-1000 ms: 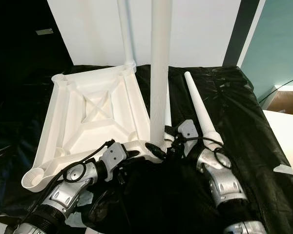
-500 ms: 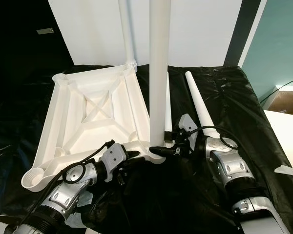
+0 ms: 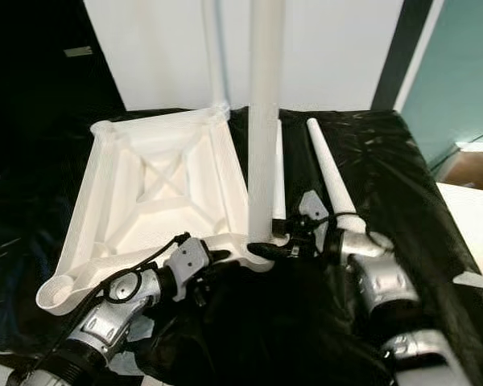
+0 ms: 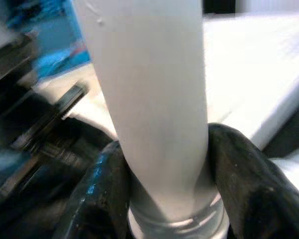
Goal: Building children table
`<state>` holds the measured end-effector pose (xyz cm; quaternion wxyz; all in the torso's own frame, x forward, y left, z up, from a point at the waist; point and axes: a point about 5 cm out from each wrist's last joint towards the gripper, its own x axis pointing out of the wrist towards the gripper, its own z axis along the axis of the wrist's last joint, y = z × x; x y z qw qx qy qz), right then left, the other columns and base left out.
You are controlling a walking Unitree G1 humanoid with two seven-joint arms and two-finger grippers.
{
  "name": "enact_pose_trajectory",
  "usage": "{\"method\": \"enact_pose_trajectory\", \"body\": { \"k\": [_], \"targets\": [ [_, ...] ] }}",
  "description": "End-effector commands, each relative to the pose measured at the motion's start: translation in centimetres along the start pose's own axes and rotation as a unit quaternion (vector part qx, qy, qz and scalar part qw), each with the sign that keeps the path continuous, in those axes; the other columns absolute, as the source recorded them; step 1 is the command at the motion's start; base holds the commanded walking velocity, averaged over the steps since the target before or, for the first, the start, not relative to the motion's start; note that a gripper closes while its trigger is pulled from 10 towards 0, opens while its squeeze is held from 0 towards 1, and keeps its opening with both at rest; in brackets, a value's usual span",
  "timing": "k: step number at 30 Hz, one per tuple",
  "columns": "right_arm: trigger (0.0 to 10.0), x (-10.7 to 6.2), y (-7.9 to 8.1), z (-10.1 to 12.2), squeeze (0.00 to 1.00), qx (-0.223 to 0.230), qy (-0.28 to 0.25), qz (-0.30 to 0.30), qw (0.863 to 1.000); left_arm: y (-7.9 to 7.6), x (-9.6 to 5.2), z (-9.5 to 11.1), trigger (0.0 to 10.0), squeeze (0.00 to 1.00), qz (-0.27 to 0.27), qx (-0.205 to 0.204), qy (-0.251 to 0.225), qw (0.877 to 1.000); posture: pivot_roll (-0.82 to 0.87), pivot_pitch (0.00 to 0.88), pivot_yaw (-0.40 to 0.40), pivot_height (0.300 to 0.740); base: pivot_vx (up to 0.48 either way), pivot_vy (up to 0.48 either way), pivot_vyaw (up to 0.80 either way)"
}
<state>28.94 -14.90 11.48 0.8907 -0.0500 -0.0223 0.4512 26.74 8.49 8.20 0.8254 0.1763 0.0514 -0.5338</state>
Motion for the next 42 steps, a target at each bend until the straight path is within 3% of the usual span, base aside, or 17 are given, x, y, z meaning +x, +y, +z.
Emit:
{"method": "enact_pose_trajectory", "body": {
  "k": [1, 5, 10, 11, 14, 15, 16, 17, 21, 22, 23, 29, 35, 36, 38, 39, 42],
  "targets": [
    [0.0, -0.5, -1.0, 0.1, 0.0, -0.003, 0.0, -0.091, 0.996, -2.3, -0.2, -2.5, 10.0, 0.0, -0.064, -0.027, 0.054, 0.996, 0.07, 0.0, 0.049, 0.74, 0.0, 0.0, 0.0],
    [0.0, -1.8, 0.4, -0.9, 0.0, -0.003, -0.016, -0.281, 0.96, -2.5, -0.4, -2.7, 10.0, 0.0, -0.063, -0.029, 0.057, 0.996, 0.07, 0.0, 0.054, 0.74, 0.0, 0.0, 0.0],
    [0.0, -2.2, 0.3, -1.1, 0.0, -0.014, -0.016, -0.341, 0.94, -2.5, -0.3, -2.7, 10.0, 0.0, -0.066, -0.028, 0.057, 0.996, 0.07, 0.0, 0.054, 0.74, 0.0, 0.0, 0.0],
    [1.7, -2.1, 0.5, -1.2, 0.0, -0.016, -0.016, -0.348, 0.937, -2.5, -0.2, -2.6, 10.0, 0.0, -0.067, -0.027, 0.057, 0.996, 0.06, 0.0, 0.057, 0.74, 0.0, 0.0, 0.0],
    [1.7, -1.8, 1.0, -1.1, 0.0, -0.018, -0.02, -0.337, 0.941, -2.5, -0.2, -2.6, 10.0, 0.0, -0.068, -0.027, 0.056, 0.996, 0.06, 0.0, 0.057, 0.74, 0.0, 0.0, 0.0],
    [10.0, -1.3, 1.5, -1.1, 0.0, -0.015, -0.018, -0.321, 0.947, -2.5, -0.1, -2.6, 10.0, 0.0, -0.069, -0.026, 0.056, 0.996, 0.06, 0.0, 0.057, 0.74, 0.0, 0.0, 0.0],
    [10.0, -1.0, 1.8, -1.0, 0.0, -0.006, -0.022, -0.3, 0.954, -2.4, -0.1, -2.5, 10.0, 0.0, -0.069, -0.026, 0.055, 0.996, 0.05, 0.0, 0.06, 0.74, 0.0, 0.0, 0.0],
    [10.0, -0.6, 2.0, -0.8, 1.0, 0.006, -0.025, -0.261, 0.965, -2.4, -0.1, -2.5, 10.0, 0.0, -0.07, -0.026, 0.056, 0.996, 0.05, 0.0, 0.061, 0.74, 0.0, 0.0, 0.0],
    [10.0, -0.2, 2.3, -0.6, 1.0, 0.013, -0.023, -0.203, 0.979, -2.4, 0.0, -2.5, 10.0, 0.0, -0.071, -0.026, 0.056, 0.996, 0.05, 0.0, 0.059, 0.74, 0.0, 0.0, 0.0],
    [10.0, -0.1, 2.2, -0.5, 1.0, 0.005, -0.012, -0.158, 0.987, -2.4, 0.0, -2.5, 10.0, 0.0, -0.071, -0.026, 0.056, 0.996, 0.05, 0.0, 0.058, 0.74, 0.0, 0.0, 0.0],
    [10.0, 0.0, 2.1, -0.5, 0.0, -0.003, -0.004, -0.132, 0.991, -2.4, 0.1, -2.5, 10.0, 0.0, -0.071, -0.026, 0.055, 0.996, 0.05, 0.0, 0.057, 0.74, 0.0, 0.0, 0.0],
    [10.0, 0.3, 0.3, 0.9, 0.0, -0.048, 0.004, -0.032, 0.998, -2.4, 0.2, -2.5, 10.0, 0.0, -0.071, -0.027, 0.054, 0.996, 0.05, 0.0, 0.057, 0.74, 0.0, 0.0, 0.0],
    [10.0, 1.0, -1.2, 2.0, 0.0, -0.095, 0.04, 0.059, 0.993, -2.4, 0.2, -2.5, 10.0, 0.0, -0.07, -0.026, 0.055, 0.996, 0.06, 0.0, 0.054, 0.74, 0.0, 0.0, 0.0],
    [9.0, 1.0, -1.5, 2.1, 0.0, -0.098, 0.048, 0.077, 0.991, -2.3, 0.1, -2.5, 10.0, 0.0, -0.069, -0.026, 0.055, 0.996, 0.06, 0.0, 0.053, 0.74, 0.0, 0.0, 0.0],
    [9.0, 1.0, -1.6, 2.2, 0.0, -0.099, 0.052, 0.086, 0.99, -2.3, 0.1, -2.5, 10.0, 0.0, -0.068, -0.026, 0.055, 0.996, 0.06, 0.0, 0.053, 0.74, 0.0, 0.0, 0.0],
    [0.0, 1.0, -1.9, 2.3, 0.0, -0.096, 0.063, 0.102, 0.988, -2.3, 0.1, -2.5, 10.0, 0.0, -0.067, -0.026, 0.055, 0.996, 0.06, 0.0, 0.053, 0.74, 0.0, 0.0, 0.0],
    [0.0, 0.8, -2.1, 2.1, 0.0, -0.089, 0.08, 0.118, 0.986, -2.3, 0.1, -2.6, 10.0, 0.0, -0.066, -0.026, 0.055, 0.996, 0.06, 0.0, 0.055, 0.74, 0.0, 0.0, 0.0]
  ]
}}
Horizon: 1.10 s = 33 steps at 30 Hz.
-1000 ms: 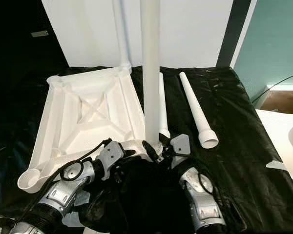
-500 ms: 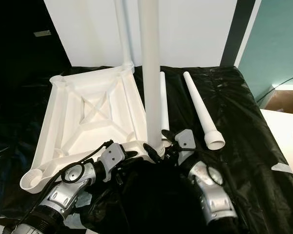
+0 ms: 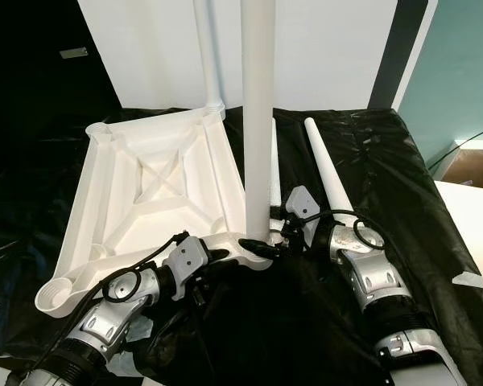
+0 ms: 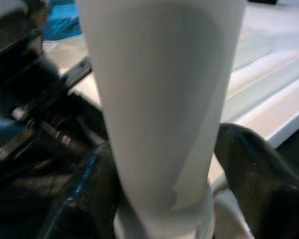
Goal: Building children table
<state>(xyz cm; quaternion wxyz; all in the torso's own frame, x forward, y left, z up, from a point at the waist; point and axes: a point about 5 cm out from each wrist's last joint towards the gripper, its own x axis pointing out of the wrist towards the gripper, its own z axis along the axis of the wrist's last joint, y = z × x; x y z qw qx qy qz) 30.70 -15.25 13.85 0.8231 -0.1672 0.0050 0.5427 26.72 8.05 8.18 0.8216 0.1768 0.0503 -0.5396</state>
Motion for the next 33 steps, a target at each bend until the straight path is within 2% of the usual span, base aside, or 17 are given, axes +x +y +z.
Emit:
{"method": "enact_pose_trajectory", "body": {
  "k": [1, 5, 7, 8, 9, 10, 12, 16, 17, 18, 23, 27, 28, 29, 30, 32, 33],
  "targets": [
    [0.0, -0.2, -0.3, -0.4, 0.0, 0.017, 0.015, 0.005, 1.0, -2.2, -0.3, -2.7, 10.0, 0.0, -0.059, -0.029, 0.056, 0.996, 0.06, 0.0, 0.056, 0.74, 0.0, 0.0, 0.0],
    [0.0, -0.3, -0.2, -0.7, 0.0, 0.045, -0.001, -0.019, 0.999, -2.0, -0.3, -2.7, 10.0, 0.0, -0.057, -0.028, 0.056, 0.996, 0.06, 0.0, 0.052, 0.74, 0.0, 0.0, 0.0],
    [0.0, 0.0, -0.8, -0.4, 0.0, 0.014, -0.051, -0.163, 0.985, -1.9, -0.3, -2.7, 10.0, 0.0, -0.057, -0.028, 0.056, 0.996, 0.05, 0.0, 0.058, 0.74, 0.0, 0.0, 0.0],
    [0.0, 0.0, -0.8, -0.4, 0.0, 0.014, -0.051, -0.163, 0.985, -1.9, -0.3, -2.7, 10.0, 0.0, -0.057, -0.028, 0.056, 0.996, 0.05, 0.0, 0.058, 0.74, 0.0, 0.0, 0.0],
    [0.0, -0.2, -0.6, -0.8, 0.0, 0.016, -0.058, -0.234, 0.97, -1.9, -0.2, -2.6, 10.0, 0.0, -0.058, -0.027, 0.056, 0.996, 0.05, 0.0, 0.054, 0.74, 0.0, 0.0, 0.0],
    [0.0, -0.2, -0.6, -0.8, 0.0, 0.016, -0.058, -0.234, 0.97, -1.9, -0.2, -2.6, 10.0, 0.0, -0.058, -0.027, 0.056, 0.996, 0.05, 0.0, 0.054, 0.74, 0.0, 0.0, 0.0],
    [0.0, -0.4, 1.0, -2.2, 0.0, 0.025, -0.043, -0.316, 0.947, -1.9, -0.1, -2.6, 10.0, 0.0, -0.059, -0.026, 0.056, 0.996, 0.05, 0.0, 0.051, 0.74, 0.0, 0.0, 0.0],
    [0.0, 0.0, 3.0, -3.0, 0.0, 0.052, -0.043, -0.361, 0.93, -1.8, -0.1, -2.6, 10.0, 0.0, -0.058, -0.026, 0.055, 0.996, 0.05, 0.0, 0.056, 0.74, 0.0, 0.0, 0.0],
    [0.0, 0.0, 3.0, -3.0, 0.0, 0.052, -0.043, -0.361, 0.93, -1.8, -0.1, -2.6, 10.0, 0.0, -0.058, -0.026, 0.055, 0.996, 0.05, 0.0, 0.056, 0.74, 0.0, 0.0, 0.0],
    [0.0, 0.3, 3.4, -3.0, 0.0, 0.06, -0.045, -0.388, 0.919, -1.9, -0.1, -2.7, 10.0, 0.0, -0.06, -0.026, 0.056, 0.996, 0.05, 0.0, 0.053, 0.74, 0.0, 0.0, 0.0],
    [0.0, 1.2, 4.3, -2.9, 0.0, 0.06, -0.047, -0.429, 0.9, -1.9, 0.0, -2.7, 10.0, 0.0, -0.06, -0.024, 0.057, 0.996, 0.05, 0.0, 0.052, 0.74, 0.0, 0.0, 0.0],
    [0.0, 1.3, 4.4, -3.1, 0.0, 0.064, -0.046, -0.423, 0.903, -1.8, 0.1, -2.6, 10.0, 0.0, -0.06, -0.024, 0.056, 0.996, 0.05, 0.0, 0.052, 0.74, 0.0, 0.0, 0.0],
    [4.3, 1.5, 4.6, -3.2, 0.0, 0.065, -0.044, -0.407, 0.91, -1.9, 0.1, -2.6, 10.0, 0.0, -0.061, -0.024, 0.056, 0.996, 0.05, 0.0, 0.052, 0.74, 0.0, 0.0, 0.0],
    [10.0, 1.9, 4.6, -3.0, 0.0, 0.065, -0.053, -0.377, 0.922, -1.9, 0.1, -2.7, 10.0, 0.0, -0.062, -0.024, 0.056, 0.996, 0.04, 0.0, 0.055, 0.74, 0.0, 0.0, 0.0],
    [10.0, 2.1, 4.5, -2.7, 0.71, 0.069, -0.06, -0.36, 0.929, -1.9, 0.1, -2.7, 10.0, 0.0, -0.062, -0.024, 0.056, 0.996, 0.04, 0.0, 0.054, 0.74, 0.0, 0.0, 0.0],
    [10.0, 2.1, 4.5, -2.5, 0.71, 0.071, -0.065, -0.351, 0.931, -1.9, 0.1, -2.7, 10.0, 0.0, -0.063, -0.024, 0.056, 0.996, 0.04, 0.0, 0.054, 0.74, 0.0, 0.0, 0.0],
    [10.0, 2.2, 4.1, -2.1, 1.0, 0.073, -0.074, -0.335, 0.936, -1.9, 0.1, -2.7, 10.0, 0.0, -0.062, -0.024, 0.057, 0.996, 0.04, 0.0, 0.054, 0.74, 0.0, 0.0, 0.0]
  ]
}}
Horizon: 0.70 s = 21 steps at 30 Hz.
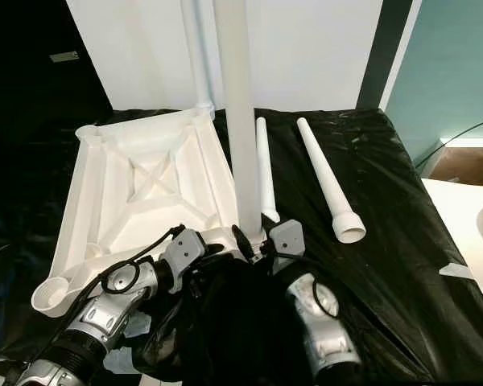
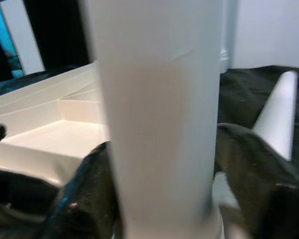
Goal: Building children table
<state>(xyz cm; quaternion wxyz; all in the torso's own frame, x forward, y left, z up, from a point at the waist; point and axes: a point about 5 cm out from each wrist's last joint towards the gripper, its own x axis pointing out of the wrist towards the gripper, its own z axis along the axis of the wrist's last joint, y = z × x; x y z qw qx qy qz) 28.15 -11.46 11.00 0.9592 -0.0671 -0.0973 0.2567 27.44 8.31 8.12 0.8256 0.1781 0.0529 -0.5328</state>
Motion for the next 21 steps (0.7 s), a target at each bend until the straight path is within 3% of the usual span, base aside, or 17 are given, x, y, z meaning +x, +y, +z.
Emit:
{"method": "enact_pose_trajectory", "body": {
  "k": [1, 4, 5, 10, 15, 17, 18, 19, 21],
  "targets": [
    [10.0, 0.0, -1.1, -0.4, 1.0, 0.015, 0.025, 0.017, 0.999, -2.6, 0.0, -2.6, 10.0, 0.0, -0.07, -0.022, 0.054, 0.996, 0.04, 0.0, 0.054, 0.74, 0.0, 0.0, 0.0],
    [10.0, 1.0, -1.8, 0.5, 1.0, -0.004, 0.02, 0.06, 0.998, -2.7, 0.0, -2.6, 10.0, 0.0, -0.07, -0.023, 0.053, 0.996, 0.04, 0.0, 0.05, 0.74, 0.0, 0.0, 0.0],
    [10.0, 1.7, -2.2, 1.1, 0.0, -0.031, 0.018, 0.104, 0.994, -2.8, 0.1, -2.6, 10.0, 0.0, -0.071, -0.024, 0.053, 0.996, 0.04, 0.0, 0.049, 0.74, 0.0, 0.0, 0.0],
    [10.0, 3.0, -2.7, 2.4, 0.0, -0.047, 0.041, 0.229, 0.971, -3.0, 0.4, -2.6, 10.0, 0.0, -0.071, -0.025, 0.05, 0.996, 0.04, 0.0, 0.044, 0.74, 0.0, 0.0, 0.0],
    [10.0, 3.0, -2.7, 2.1, 0.0, -0.049, 0.061, 0.262, 0.962, -2.9, 0.4, -2.5, 10.0, 0.0, -0.069, -0.024, 0.049, 0.996, 0.05, 0.0, 0.042, 0.74, 0.0, 0.0, 0.0],
    [10.0, 2.6, -3.2, 1.4, 0.0, -0.042, 0.101, 0.308, 0.945, -2.8, 0.1, -2.6, 10.0, 0.0, -0.066, -0.025, 0.05, 0.996, 0.05, 0.0, 0.043, 0.74, 0.0, 0.0, 0.0],
    [10.0, 2.6, -3.2, 1.4, 0.0, -0.042, 0.101, 0.308, 0.945, -2.8, 0.1, -2.6, 10.0, 0.0, -0.066, -0.025, 0.05, 0.996, 0.05, 0.0, 0.043, 0.74, 0.0, 0.0, 0.0],
    [0.0, 2.6, -3.9, 1.4, 0.0, -0.029, 0.107, 0.321, 0.941, -2.8, 0.0, -2.7, 10.0, 0.0, -0.065, -0.025, 0.051, 0.996, 0.05, 0.0, 0.045, 0.74, 0.0, 0.0, 0.0],
    [0.0, 2.7, -4.2, 1.5, 0.0, -0.024, 0.105, 0.326, 0.939, -2.8, 0.0, -2.7, 10.0, 0.0, -0.065, -0.025, 0.051, 0.996, 0.05, 0.0, 0.045, 0.74, 0.0, 0.0, 0.0]
  ]
}}
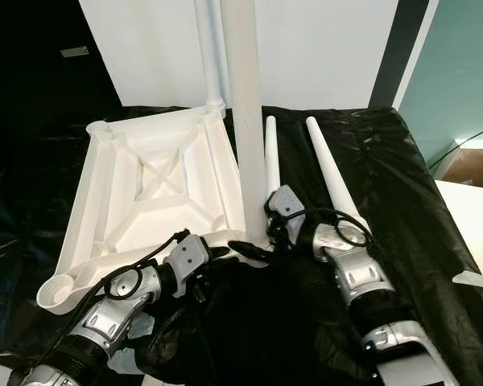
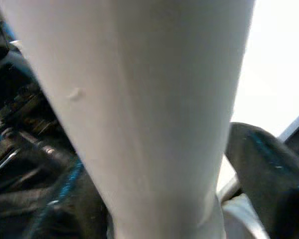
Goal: Building children table
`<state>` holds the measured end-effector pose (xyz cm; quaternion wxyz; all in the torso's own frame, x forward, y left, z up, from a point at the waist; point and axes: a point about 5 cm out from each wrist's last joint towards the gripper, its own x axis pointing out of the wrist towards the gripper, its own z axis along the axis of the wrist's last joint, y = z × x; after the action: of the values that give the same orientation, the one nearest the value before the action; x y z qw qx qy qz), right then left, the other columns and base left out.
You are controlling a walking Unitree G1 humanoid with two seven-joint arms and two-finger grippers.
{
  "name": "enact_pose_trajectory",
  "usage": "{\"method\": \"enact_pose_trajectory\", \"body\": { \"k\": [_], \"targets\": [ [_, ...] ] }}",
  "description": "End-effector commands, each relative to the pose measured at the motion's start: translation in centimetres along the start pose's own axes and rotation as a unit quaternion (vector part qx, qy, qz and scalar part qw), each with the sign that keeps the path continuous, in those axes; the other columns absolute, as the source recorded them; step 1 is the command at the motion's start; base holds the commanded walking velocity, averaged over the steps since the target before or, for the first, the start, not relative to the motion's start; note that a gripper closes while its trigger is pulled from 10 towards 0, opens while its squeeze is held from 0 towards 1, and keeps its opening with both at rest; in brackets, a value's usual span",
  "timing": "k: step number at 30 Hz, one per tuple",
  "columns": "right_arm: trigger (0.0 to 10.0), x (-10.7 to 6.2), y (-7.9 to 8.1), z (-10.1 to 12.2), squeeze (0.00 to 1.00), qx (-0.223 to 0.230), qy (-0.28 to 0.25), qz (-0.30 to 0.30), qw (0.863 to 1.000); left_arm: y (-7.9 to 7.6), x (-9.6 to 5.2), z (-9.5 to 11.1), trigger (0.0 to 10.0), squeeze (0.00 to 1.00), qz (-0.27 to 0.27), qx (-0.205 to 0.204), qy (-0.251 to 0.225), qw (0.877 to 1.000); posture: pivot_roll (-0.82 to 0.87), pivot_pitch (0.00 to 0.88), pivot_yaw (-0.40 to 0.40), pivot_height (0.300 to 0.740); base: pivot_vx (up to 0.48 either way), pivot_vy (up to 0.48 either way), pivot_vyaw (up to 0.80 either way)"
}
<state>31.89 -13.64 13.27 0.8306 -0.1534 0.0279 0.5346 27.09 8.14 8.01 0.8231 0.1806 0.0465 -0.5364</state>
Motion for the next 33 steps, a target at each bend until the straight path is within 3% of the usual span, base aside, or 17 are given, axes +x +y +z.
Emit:
{"method": "enact_pose_trajectory", "body": {
  "k": [1, 8, 12, 15, 16, 17, 19, 20, 21, 22, 23, 25, 28, 29, 31, 32, 33],
  "targets": [
    [0.0, 0.0, -0.5, 0.5, 0.0, 0.004, -0.009, 0.017, 1.0, -2.4, -0.1, -2.7, 10.0, 0.0, -0.062, -0.031, 0.056, 0.996, 0.05, 0.0, 0.046, 0.74, 0.0, 0.0, 0.0],
    [0.0, -0.4, -0.9, 0.5, 0.0, 0.007, -0.01, 0.008, 1.0, -2.2, 0.1, -2.5, 10.0, 0.0, -0.063, -0.027, 0.055, 0.996, 0.04, 0.0, 0.044, 0.74, 0.0, 0.0, 0.0],
    [0.0, 0.0, 0.2, -0.2, 0.0, 0.046, -0.072, -0.127, 0.988, -2.1, 0.3, -2.4, 10.0, 0.0, -0.06, -0.027, 0.053, 0.996, 0.05, 0.0, 0.033, 0.74, 0.0, 0.0, 0.0],
    [0.0, 0.7, 3.0, -1.7, 0.0, 0.07, -0.102, -0.271, 0.955, -2.2, 0.3, -2.5, 10.0, 0.0, -0.059, -0.029, 0.053, 0.996, 0.04, 0.0, 0.033, 0.74, 0.0, 0.0, 0.0],
    [0.0, 0.7, 3.0, -1.7, 0.0, 0.07, -0.102, -0.271, 0.955, -2.2, 0.3, -2.5, 10.0, 0.0, -0.059, -0.029, 0.053, 0.996, 0.04, 0.0, 0.033, 0.74, 0.0, 0.0, 0.0],
    [0.0, 0.7, 3.6, -1.8, 0.0, 0.069, -0.107, -0.305, 0.944, -2.3, 0.3, -2.5, 10.0, 0.0, -0.06, -0.029, 0.053, 0.996, 0.04, 0.0, 0.033, 0.74, 0.0, 0.0, 0.0],
    [0.0, 0.7, 3.6, -1.8, 0.0, 0.069, -0.107, -0.305, 0.944, -2.3, 0.3, -2.5, 10.0, 0.0, -0.06, -0.029, 0.053, 0.996, 0.04, 0.0, 0.033, 0.74, 0.0, 0.0, 0.0],
    [0.0, 0.1, 3.3, -2.1, 0.0, 0.065, -0.1, -0.408, 0.905, -2.3, 0.2, -2.6, 10.0, 0.0, -0.061, -0.029, 0.054, 0.996, 0.05, 0.0, 0.034, 0.74, 0.0, 0.0, 0.0],
    [0.0, 0.1, 3.3, -2.1, 0.0, 0.065, -0.1, -0.408, 0.905, -2.3, 0.2, -2.6, 10.0, 0.0, -0.061, -0.029, 0.054, 0.996, 0.05, 0.0, 0.034, 0.74, 0.0, 0.0, 0.0],
    [0.0, -0.2, 3.1, -2.2, 0.0, 0.064, -0.095, -0.444, 0.889, -2.3, 0.2, -2.6, 10.0, 0.0, -0.062, -0.029, 0.054, 0.996, 0.05, 0.0, 0.034, 0.74, 0.0, 0.0, 0.0],
    [0.0, -0.2, 3.1, -2.2, 0.0, 0.064, -0.095, -0.444, 0.889, -2.3, 0.2, -2.6, 10.0, 0.0, -0.062, -0.029, 0.054, 0.996, 0.05, 0.0, 0.034, 0.74, 0.0, 0.0, 0.0],
    [0.0, -0.3, 2.8, -2.2, 0.0, 0.071, -0.093, -0.474, 0.873, -2.4, 0.1, -2.7, 10.0, 0.0, -0.064, -0.029, 0.056, 0.996, 0.05, 0.0, 0.04, 0.74, 0.0, 0.0, 0.0],
    [0.0, 0.0, 3.0, -2.1, 0.0, 0.074, -0.09, -0.465, 0.877, -2.5, 0.2, -2.7, 10.0, 0.0, -0.065, -0.029, 0.056, 0.996, 0.05, 0.0, 0.039, 0.74, 0.0, 0.0, 0.0],
    [10.0, 0.5, 3.3, -2.1, 0.0, 0.073, -0.087, -0.441, 0.89, -2.4, 0.2, -2.7, 10.0, 0.0, -0.065, -0.029, 0.056, 0.996, 0.05, 0.0, 0.042, 0.74, 0.0, 0.0, 0.0],
    [10.0, 0.9, 3.6, -2.1, 0.0, 0.072, -0.085, -0.424, 0.899, -2.4, 0.2, -2.7, 10.0, 0.0, -0.064, -0.029, 0.057, 0.996, 0.05, 0.0, 0.042, 0.74, 0.0, 0.0, 0.0],
    [10.0, 1.2, 3.7, -1.9, 1.0, 0.08, -0.095, -0.391, 0.912, -2.4, 0.2, -2.7, 10.0, 0.0, -0.064, -0.029, 0.057, 0.996, 0.05, 0.0, 0.042, 0.74, 0.0, 0.0, 0.0],
    [10.0, 1.2, 3.7, -1.9, 1.0, 0.08, -0.095, -0.391, 0.912, -2.4, 0.2, -2.7, 10.0, 0.0, -0.064, -0.029, 0.057, 0.996, 0.05, 0.0, 0.042, 0.74, 0.0, 0.0, 0.0]
  ]
}}
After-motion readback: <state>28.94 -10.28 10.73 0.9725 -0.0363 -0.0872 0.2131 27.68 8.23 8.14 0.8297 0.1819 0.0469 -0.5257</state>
